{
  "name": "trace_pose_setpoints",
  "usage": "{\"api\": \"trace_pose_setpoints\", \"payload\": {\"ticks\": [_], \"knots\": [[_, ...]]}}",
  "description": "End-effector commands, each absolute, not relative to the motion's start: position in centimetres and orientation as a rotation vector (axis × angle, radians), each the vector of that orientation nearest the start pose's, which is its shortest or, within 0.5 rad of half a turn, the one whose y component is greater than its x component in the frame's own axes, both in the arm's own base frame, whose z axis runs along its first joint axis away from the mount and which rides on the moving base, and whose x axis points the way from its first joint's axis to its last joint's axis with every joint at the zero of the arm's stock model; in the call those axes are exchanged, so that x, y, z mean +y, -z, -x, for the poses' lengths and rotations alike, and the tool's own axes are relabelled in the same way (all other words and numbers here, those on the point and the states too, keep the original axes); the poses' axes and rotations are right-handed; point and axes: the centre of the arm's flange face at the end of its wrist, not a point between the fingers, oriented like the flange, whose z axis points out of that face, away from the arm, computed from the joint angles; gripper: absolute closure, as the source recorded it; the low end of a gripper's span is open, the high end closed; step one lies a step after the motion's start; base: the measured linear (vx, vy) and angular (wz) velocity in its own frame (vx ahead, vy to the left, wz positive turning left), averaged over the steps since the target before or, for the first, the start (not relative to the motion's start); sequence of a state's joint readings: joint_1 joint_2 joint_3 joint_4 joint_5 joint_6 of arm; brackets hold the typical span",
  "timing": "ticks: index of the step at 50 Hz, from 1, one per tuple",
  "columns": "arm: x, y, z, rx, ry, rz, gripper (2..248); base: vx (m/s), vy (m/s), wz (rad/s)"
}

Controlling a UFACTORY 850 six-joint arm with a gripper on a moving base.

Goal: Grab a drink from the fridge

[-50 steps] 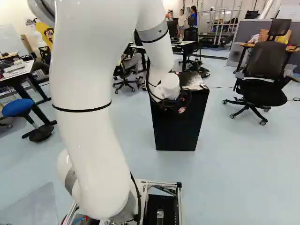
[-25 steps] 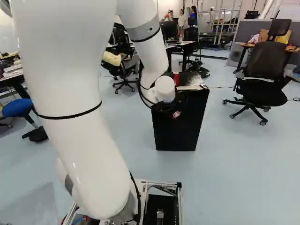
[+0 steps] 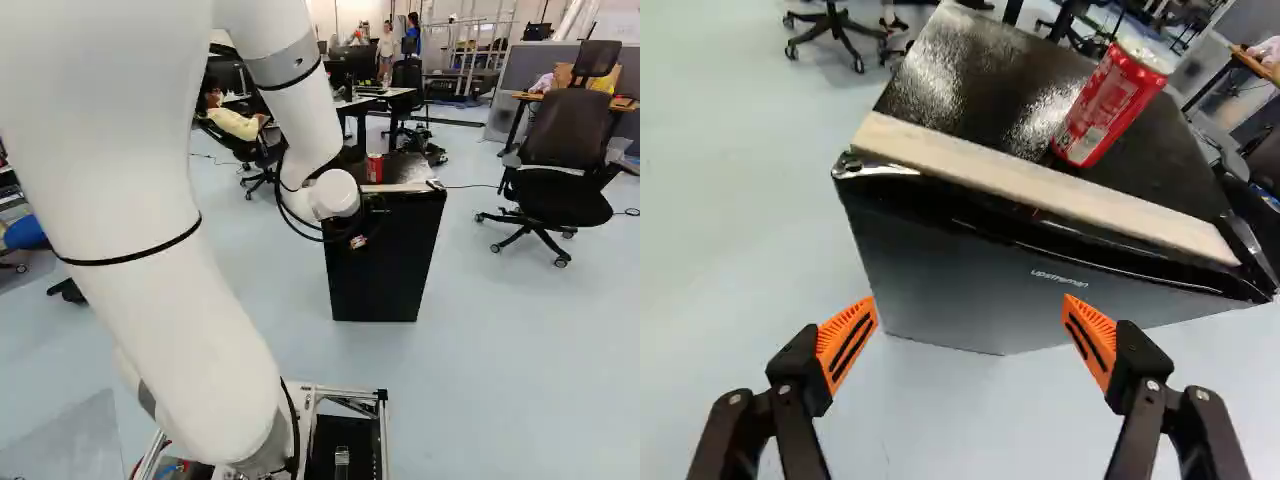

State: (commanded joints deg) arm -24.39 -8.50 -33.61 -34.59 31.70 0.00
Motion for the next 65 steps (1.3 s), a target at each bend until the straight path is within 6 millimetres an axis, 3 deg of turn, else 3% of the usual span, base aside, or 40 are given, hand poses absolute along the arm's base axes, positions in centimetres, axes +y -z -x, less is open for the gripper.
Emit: {"api": "trace_pose_setpoints", "payload": {"ticks": [30,48,65], "knots": [[-16.7,-39.6,-43.0,0.005,1.874,2.739,3,0.000,0.000,0.000],[-17.7,-40.1,-45.8,0.207,2.007,2.663,3,0.000,0.000,0.000],[-17.8,-39.9,-49.1,0.193,2.020,2.642,3,0.000,0.000,0.000]]}}
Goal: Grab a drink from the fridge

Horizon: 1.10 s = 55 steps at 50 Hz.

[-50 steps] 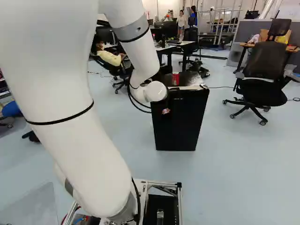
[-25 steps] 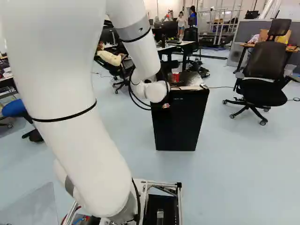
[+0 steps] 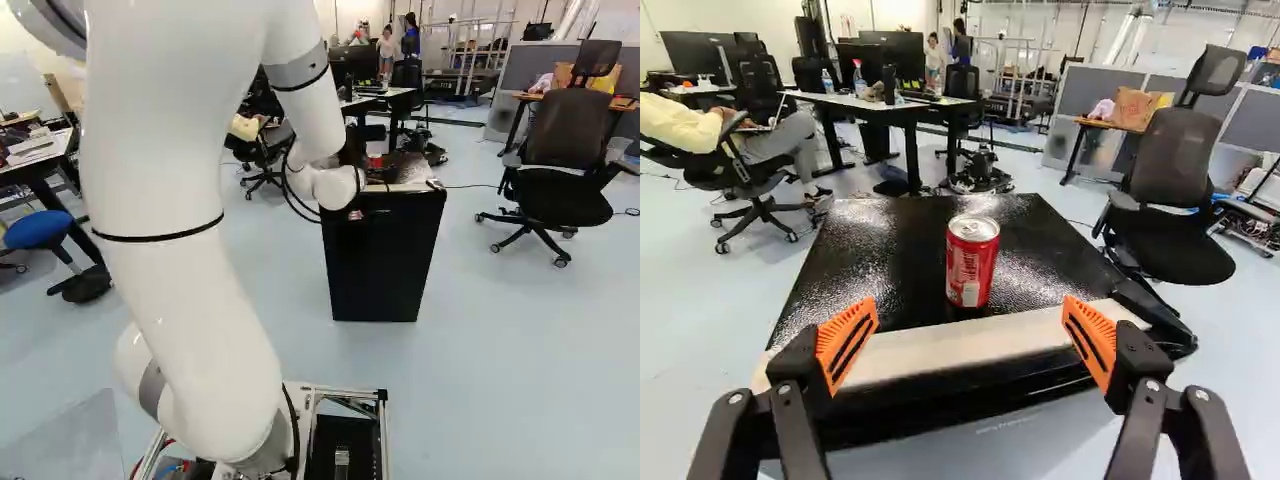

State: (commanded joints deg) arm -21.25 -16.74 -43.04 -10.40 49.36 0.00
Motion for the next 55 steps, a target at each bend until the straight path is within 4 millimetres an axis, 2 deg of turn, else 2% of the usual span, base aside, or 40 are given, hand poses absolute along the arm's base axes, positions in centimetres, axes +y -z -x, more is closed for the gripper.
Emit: {"api": "trace_pose_setpoints", "payload": {"ticks": [21,46,55], "knots": [[-18.8,-39.4,-53.3,0.175,2.045,2.621,3,0.000,0.000,0.000],[-20.9,-36.7,-58.4,0.178,2.048,2.622,3,0.000,0.000,0.000],[-20.9,-36.7,-58.6,0.178,2.050,2.621,3,0.000,0.000,0.000]]}}
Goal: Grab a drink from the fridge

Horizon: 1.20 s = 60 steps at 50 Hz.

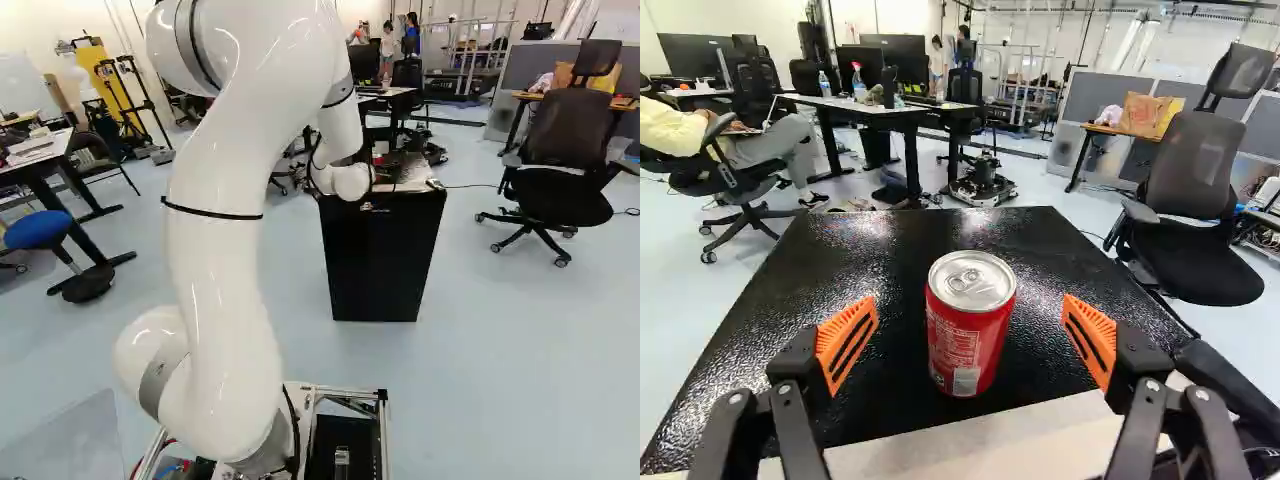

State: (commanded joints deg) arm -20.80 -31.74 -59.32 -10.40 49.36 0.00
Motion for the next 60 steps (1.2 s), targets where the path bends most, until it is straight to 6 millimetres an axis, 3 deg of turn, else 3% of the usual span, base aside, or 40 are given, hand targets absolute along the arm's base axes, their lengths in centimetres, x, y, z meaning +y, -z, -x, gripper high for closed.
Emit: {"api": "trace_pose_setpoints", "payload": {"ticks": [19,38,39,43,44,48,49,53,54,60], "knots": [[-20.94,-36.67,-58.58,0.336,2.011,2.535,3,0.000,0.000,0.000],[-20.94,-36.67,-58.58,0.336,2.011,2.535,6,0.000,0.000,0.000],[-20.94,-36.67,-58.58,0.336,2.011,2.535,42,0.000,0.000,0.000],[-20.94,-36.67,-58.58,0.336,2.011,2.535,42,0.000,0.000,0.000],[-20.94,-36.67,-58.58,0.336,2.011,2.535,81,0.000,0.000,0.000],[-20.94,-36.67,-58.58,0.336,2.011,2.535,81,0.000,0.000,0.000],[-20.94,-36.67,-58.58,0.336,2.011,2.535,120,0.000,0.000,0.000],[-20.94,-36.67,-58.58,0.336,2.011,2.535,120,0.000,0.000,0.000],[-20.94,-36.67,-58.58,0.336,2.011,2.535,150,0.000,0.000,0.000],[-20.94,-36.67,-58.58,0.336,2.011,2.535,151,0.000,0.000,0.000]]}}
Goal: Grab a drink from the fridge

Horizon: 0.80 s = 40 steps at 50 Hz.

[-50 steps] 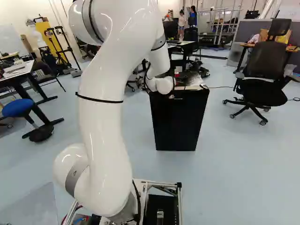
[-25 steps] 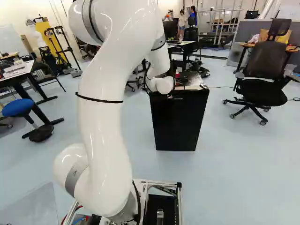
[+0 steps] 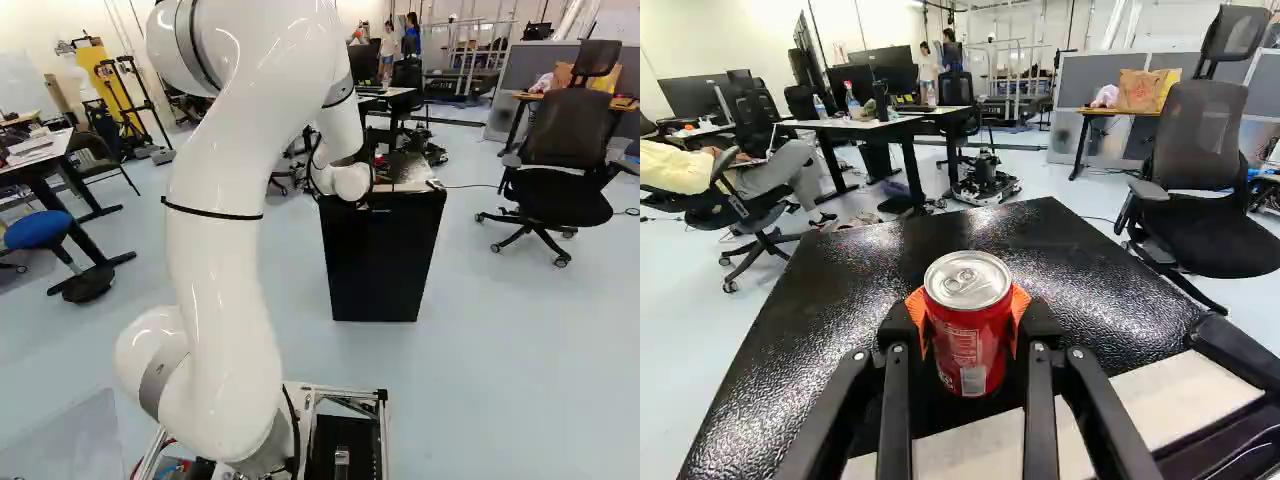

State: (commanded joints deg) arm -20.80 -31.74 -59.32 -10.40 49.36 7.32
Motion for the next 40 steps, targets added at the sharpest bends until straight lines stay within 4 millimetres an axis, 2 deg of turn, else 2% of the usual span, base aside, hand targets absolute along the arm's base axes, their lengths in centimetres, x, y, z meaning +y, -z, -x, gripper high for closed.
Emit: {"api": "trace_pose_setpoints", "payload": {"ticks": [40], "knots": [[-20.9,-40.6,-58.4,0.320,2.096,2.482,151,0.000,0.000,0.000]]}}
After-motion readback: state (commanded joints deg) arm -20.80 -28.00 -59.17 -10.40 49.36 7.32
